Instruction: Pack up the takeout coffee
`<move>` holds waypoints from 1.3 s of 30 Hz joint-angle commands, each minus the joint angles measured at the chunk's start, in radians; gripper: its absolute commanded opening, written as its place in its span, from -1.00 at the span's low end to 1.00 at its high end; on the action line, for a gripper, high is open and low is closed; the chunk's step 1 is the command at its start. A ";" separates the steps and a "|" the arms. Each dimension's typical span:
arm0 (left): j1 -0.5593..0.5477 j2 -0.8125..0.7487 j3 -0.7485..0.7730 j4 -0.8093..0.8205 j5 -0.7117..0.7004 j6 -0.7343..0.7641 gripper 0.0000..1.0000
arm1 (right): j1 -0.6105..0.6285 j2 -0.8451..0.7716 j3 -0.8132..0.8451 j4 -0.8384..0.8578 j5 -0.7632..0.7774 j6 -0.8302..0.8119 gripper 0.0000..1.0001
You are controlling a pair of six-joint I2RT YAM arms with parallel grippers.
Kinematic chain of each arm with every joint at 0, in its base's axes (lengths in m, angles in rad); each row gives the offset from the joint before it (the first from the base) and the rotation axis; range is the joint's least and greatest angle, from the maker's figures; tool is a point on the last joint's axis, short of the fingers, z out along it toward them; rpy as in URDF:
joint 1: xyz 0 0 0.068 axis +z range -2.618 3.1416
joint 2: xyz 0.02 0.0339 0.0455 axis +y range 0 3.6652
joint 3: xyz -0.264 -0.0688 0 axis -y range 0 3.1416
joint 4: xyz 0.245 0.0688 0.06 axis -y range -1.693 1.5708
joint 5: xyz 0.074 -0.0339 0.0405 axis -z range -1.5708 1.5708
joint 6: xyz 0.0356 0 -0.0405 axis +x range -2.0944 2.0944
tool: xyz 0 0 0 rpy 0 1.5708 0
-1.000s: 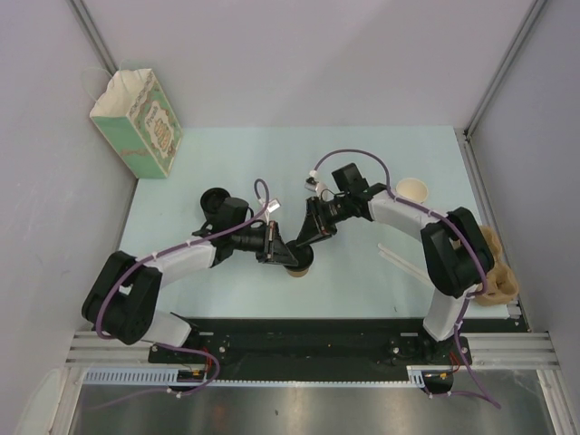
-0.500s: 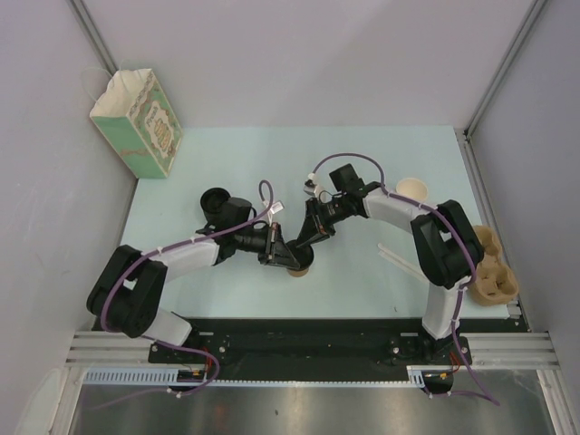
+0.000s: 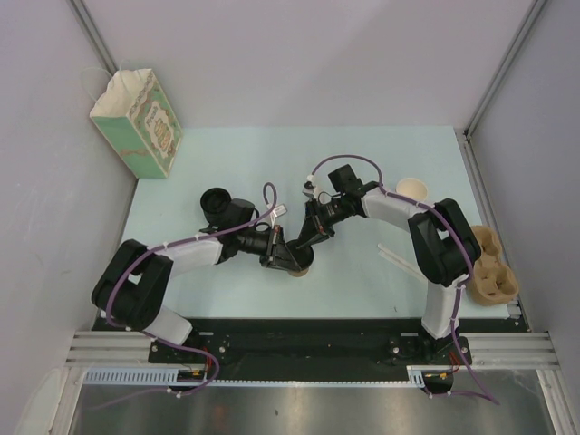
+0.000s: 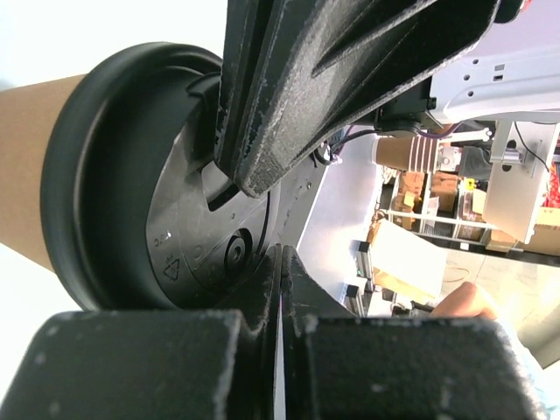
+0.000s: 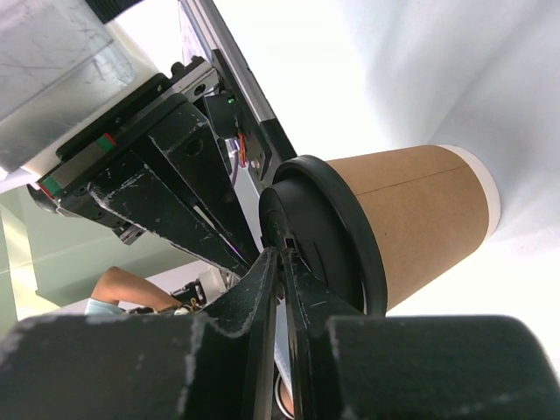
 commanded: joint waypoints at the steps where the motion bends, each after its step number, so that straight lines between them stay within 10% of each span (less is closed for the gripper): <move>1: 0.016 0.064 -0.036 -0.090 -0.269 0.063 -1.00 | 0.005 0.046 -0.022 -0.053 0.167 -0.061 -0.75; 17: 0.013 -0.204 0.025 0.011 -0.068 0.005 -0.99 | 0.059 -0.144 0.001 0.058 0.026 -0.026 -0.62; 28: 0.094 -0.298 0.034 -0.289 -0.223 0.097 -0.29 | -0.004 -0.190 0.054 -0.051 0.090 -0.098 -0.36; 39: 0.094 -0.232 0.022 -0.231 -0.233 0.100 0.08 | -0.072 -0.184 0.053 -0.156 0.148 -0.178 -0.20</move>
